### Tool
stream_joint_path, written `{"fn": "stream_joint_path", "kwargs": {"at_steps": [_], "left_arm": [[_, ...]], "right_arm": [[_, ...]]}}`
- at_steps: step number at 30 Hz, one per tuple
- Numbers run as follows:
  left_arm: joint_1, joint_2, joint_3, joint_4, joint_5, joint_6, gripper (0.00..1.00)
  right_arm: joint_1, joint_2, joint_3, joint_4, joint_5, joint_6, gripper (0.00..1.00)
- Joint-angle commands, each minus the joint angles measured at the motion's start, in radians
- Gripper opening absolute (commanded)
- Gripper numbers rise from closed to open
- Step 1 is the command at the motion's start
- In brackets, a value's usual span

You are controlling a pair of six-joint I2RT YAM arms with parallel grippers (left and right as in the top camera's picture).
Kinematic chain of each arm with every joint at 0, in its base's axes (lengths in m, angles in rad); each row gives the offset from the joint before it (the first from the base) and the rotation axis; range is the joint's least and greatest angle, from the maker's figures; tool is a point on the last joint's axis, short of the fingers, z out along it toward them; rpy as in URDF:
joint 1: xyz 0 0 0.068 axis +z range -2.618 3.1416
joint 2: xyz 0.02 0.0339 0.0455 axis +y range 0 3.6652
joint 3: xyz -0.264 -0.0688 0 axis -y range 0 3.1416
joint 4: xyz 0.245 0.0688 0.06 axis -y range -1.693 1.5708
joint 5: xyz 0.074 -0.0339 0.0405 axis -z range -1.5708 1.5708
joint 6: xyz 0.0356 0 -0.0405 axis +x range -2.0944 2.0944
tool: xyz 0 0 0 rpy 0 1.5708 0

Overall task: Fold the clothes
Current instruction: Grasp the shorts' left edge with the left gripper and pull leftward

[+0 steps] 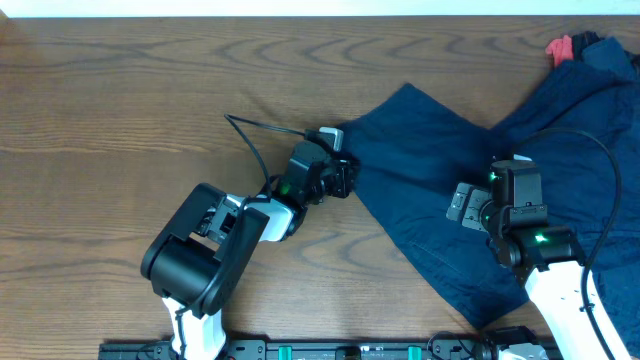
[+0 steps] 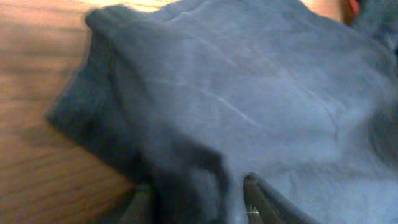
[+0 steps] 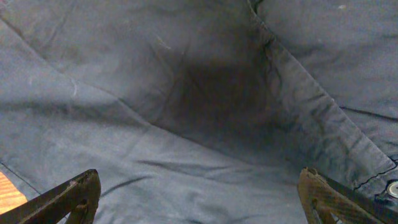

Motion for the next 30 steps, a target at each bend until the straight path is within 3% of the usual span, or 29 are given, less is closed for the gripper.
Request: {"fn": "stream_joint_path", "kwargs": {"at_steps": [1, 2, 3, 9, 14, 21, 30], "left_arm": [[-0.001, 0.014, 0.003, -0.001, -0.054, 0.005, 0.19], [-0.001, 0.014, 0.003, -0.001, -0.054, 0.005, 0.09], [-0.001, 0.014, 0.003, -0.001, -0.054, 0.005, 0.06], [0.023, -0.010, 0.003, -0.003, -0.053, 0.006, 0.06], [0.146, -0.121, 0.003, -0.066, -0.063, 0.006, 0.06], [0.450, -0.286, 0.003, -0.386, -0.133, 0.048, 0.06], [0.740, -0.319, 0.003, -0.885, -0.131, 0.048, 0.06]], "right_arm": [[-0.010, -0.008, 0.002, -0.003, -0.002, 0.013, 0.99], [-0.010, -0.008, 0.002, -0.003, -0.002, 0.013, 0.99], [-0.010, -0.008, 0.002, -0.003, -0.002, 0.013, 0.99], [-0.010, -0.008, 0.002, -0.004, -0.002, 0.013, 0.99], [-0.010, -0.008, 0.002, -0.006, -0.002, 0.013, 0.99], [-0.010, -0.008, 0.002, -0.006, -0.002, 0.012, 0.99], [-0.010, -0.008, 0.002, -0.024, -0.001, -0.032, 0.99]]}}
